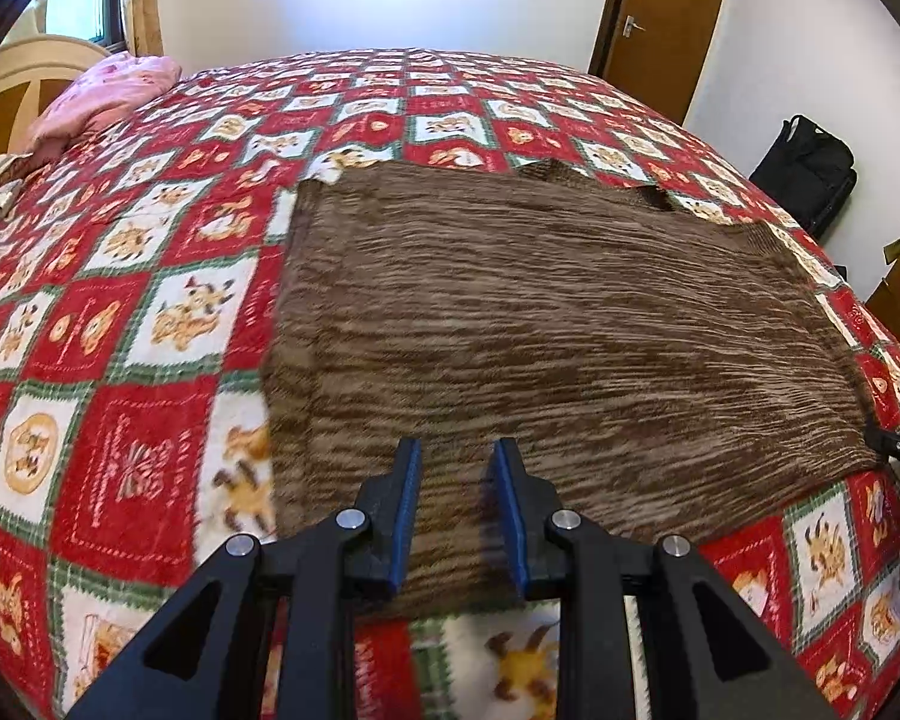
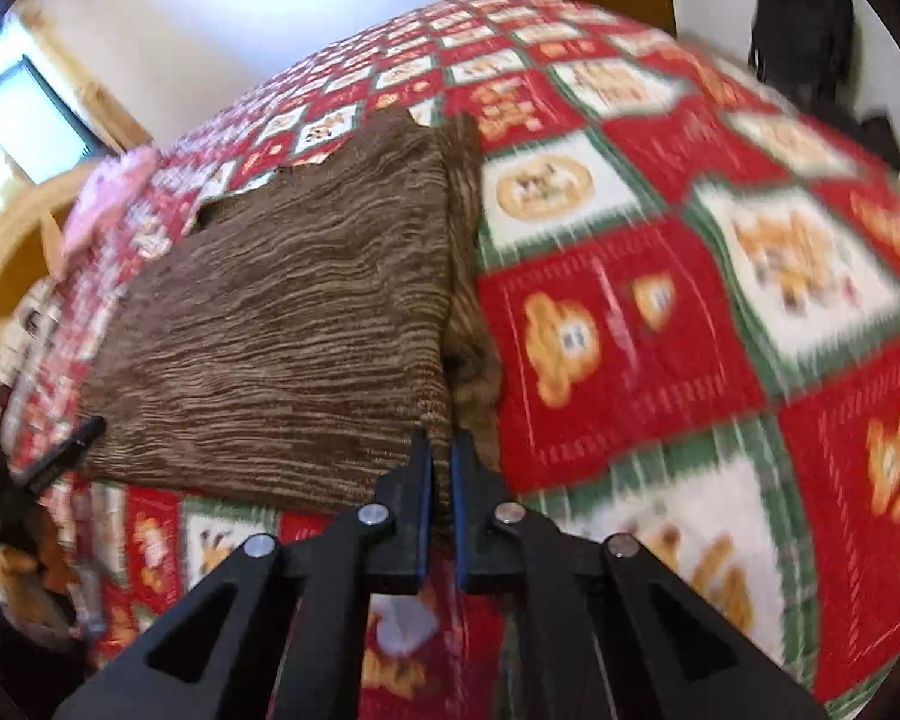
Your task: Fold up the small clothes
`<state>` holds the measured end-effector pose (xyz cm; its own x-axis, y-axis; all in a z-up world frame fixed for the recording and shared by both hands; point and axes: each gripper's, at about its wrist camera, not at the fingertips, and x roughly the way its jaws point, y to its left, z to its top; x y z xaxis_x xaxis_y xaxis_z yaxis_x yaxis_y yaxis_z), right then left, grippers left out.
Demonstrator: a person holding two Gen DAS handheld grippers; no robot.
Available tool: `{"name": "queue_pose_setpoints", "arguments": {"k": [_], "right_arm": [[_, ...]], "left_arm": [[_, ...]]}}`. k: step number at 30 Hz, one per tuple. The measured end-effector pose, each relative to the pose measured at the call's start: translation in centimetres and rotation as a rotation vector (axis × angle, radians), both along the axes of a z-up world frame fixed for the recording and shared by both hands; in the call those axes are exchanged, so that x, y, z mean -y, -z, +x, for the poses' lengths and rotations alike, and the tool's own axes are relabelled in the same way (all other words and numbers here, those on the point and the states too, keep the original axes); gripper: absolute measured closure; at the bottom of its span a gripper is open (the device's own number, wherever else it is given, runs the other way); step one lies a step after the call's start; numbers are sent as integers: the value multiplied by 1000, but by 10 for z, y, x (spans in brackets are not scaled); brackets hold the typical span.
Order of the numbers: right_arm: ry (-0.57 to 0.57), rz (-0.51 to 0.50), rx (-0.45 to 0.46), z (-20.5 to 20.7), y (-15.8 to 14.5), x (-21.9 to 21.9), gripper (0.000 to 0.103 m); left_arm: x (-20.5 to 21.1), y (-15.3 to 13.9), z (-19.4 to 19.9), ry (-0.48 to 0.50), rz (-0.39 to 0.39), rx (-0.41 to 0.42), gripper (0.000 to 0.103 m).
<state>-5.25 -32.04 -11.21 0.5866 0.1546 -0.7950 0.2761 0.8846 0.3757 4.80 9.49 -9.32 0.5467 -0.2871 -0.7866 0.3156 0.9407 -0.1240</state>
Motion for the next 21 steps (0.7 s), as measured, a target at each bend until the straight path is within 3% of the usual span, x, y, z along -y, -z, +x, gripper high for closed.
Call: {"name": "queue_pose_setpoints", "arguments": {"k": [4, 6, 7, 10, 12, 14, 17, 21], "right_arm": [[-19, 15, -23, -2, -8, 1, 96], [-2, 20, -11, -5, -19, 1, 89], [38, -12, 19, -8, -31, 3, 87], [111, -253, 140, -6, -77, -9, 87], [49, -311, 181, 6, -90, -28, 85], [-60, -298, 186, 33, -90, -54, 85], [-215, -251, 159, 79, -72, -97, 85], [-279, -238, 161, 128, -49, -139, 85]], "left_arm": [[-5, -4, 0, 4, 0, -9, 77], [-8, -12, -1, -4, -1, 7, 77], [-10, -16, -1, -9, -7, 19, 77], [-18, -29, 3, -51, -28, 67, 77], [-21, -33, 12, -108, -34, 85, 77], [-19, -31, 24, -140, -39, 64, 77], [-7, -23, 34, -169, 20, 52, 77], [5, -14, 36, -179, 83, 63, 77]]}}
